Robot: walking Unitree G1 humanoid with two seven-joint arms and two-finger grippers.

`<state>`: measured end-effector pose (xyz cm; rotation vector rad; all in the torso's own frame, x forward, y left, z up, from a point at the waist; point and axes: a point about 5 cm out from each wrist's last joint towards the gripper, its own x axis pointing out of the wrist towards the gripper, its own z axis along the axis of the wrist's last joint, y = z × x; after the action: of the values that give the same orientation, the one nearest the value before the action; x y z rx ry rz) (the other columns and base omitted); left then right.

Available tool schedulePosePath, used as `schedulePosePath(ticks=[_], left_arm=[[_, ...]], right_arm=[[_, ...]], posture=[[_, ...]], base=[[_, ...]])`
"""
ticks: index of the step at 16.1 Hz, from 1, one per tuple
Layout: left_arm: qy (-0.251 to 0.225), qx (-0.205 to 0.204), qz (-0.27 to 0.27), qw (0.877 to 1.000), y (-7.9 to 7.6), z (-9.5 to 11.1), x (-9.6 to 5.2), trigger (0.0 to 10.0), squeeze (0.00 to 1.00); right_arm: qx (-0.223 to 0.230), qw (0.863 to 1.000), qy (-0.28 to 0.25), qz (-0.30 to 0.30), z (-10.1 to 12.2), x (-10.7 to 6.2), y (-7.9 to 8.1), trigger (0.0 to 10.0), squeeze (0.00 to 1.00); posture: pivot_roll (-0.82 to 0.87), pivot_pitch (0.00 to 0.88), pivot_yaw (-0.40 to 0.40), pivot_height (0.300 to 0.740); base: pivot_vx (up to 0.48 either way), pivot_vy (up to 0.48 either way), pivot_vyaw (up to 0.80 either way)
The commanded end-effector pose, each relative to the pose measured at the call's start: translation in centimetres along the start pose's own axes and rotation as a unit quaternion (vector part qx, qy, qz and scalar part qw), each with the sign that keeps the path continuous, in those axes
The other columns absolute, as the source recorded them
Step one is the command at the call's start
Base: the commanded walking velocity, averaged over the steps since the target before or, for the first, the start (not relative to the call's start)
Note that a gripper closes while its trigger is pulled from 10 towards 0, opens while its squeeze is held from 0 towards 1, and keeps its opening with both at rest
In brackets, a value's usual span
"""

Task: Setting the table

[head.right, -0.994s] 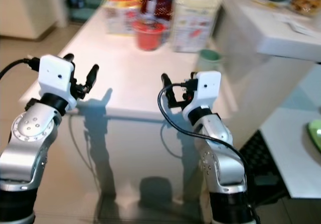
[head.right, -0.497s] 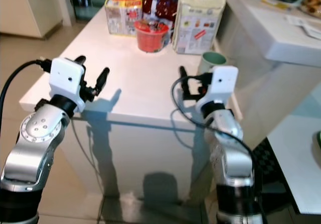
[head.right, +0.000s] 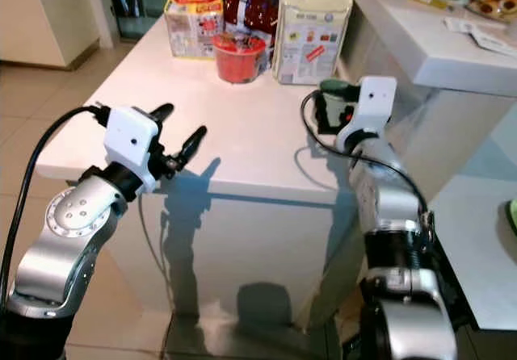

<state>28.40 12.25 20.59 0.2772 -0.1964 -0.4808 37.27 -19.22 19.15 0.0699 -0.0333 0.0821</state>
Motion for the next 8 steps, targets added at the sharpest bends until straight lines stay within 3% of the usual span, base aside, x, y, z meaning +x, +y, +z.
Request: schedulePosePath(ticks=[1,3,4,5,8], left_arm=[[-0.006,0.002,-0.014,1.000,-0.2,0.4,0.0,10.0,0.00],[-0.005,0.002,-0.016,1.000,-0.2,0.4,-0.1,10.0,0.00],[-0.005,0.003,-0.017,1.000,-0.2,0.5,-0.2,10.0,0.00],[-0.004,0.003,-0.018,1.000,-0.2,0.5,-0.2,10.0,0.00],[-0.001,0.003,-0.021,1.000,-0.4,0.5,-0.5,10.0,0.00]], right_arm=[[0.008,1.000,0.006,-0.005,0.1,0.8,-0.8,10.0,1.00],[0.000,1.000,0.014,-0.013,0.3,1.5,-1.2,10.0,1.00],[-0.006,1.000,0.013,-0.008,0.6,2.0,-1.1,10.0,0.57],[-0.012,1.000,0.013,-0.007,0.9,2.5,-1.0,10.0,0.00],[-0.021,0.999,0.001,-0.039,1.8,3.2,-1.6,10.0,0.00]], posture=[[0.00,0.000,-0.051,0.740],[0.00,0.000,-0.050,0.740],[0.01,0.000,-0.053,0.740],[0.01,0.000,-0.055,0.740],[0.01,0.000,-0.060,0.740]], base=[[0.000,0.000,0.00],[0.000,0.000,0.00],[0.000,0.000,0.00],[0.000,0.000,0.00],[0.000,0.000,0.00]])
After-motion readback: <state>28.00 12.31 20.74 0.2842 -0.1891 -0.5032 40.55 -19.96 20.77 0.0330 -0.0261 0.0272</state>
